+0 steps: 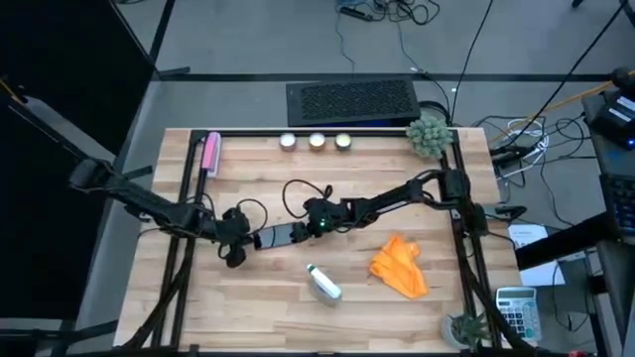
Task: Apply microfiber cloth
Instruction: Spray the front of the cellphone with a spray bottle
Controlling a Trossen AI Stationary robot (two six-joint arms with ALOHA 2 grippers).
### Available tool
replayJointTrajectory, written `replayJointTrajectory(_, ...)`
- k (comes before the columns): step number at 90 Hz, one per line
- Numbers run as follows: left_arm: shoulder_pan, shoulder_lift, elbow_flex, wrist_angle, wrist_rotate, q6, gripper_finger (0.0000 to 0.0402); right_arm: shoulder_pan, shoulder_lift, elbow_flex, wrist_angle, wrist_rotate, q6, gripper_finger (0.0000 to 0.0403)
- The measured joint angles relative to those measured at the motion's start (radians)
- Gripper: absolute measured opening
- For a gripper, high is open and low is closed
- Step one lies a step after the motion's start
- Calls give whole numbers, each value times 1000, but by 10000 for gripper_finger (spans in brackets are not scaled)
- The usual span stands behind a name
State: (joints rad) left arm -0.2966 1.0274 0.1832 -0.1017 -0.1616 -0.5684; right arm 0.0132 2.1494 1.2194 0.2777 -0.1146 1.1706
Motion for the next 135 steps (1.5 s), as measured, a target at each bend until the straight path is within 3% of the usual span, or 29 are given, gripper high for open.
replayJointTrajectory(39, 2, 2, 3, 83, -1, 8, 0, -5, -30, 54, -227, 2, -61, 205)
replayJointTrajectory(71, 2, 51, 7, 150, 12, 51, 0, 13, 7, 66, -122, 16, -66, 205)
replayJointTrajectory(84, -7, 20, 95, -69, 76, -20, 0, 12, 5, 70, -158, 14, -88, 205)
replayJointTrajectory(92, -28, 13, 191, -272, 79, -27, 0, 7, 5, 70, -162, 8, -101, 205)
replayJointTrajectory(100, -49, 19, 230, -376, 80, -57, 0, 6, 5, 70, -165, 4, -105, 205)
replayJointTrajectory(119, -107, 20, 220, -465, 161, -213, 0, 6, 5, 70, -168, 6, -110, 205)
replayJointTrajectory(135, -119, 29, 149, -303, 97, -220, 0, 11, 5, 69, -167, 14, -111, 205)
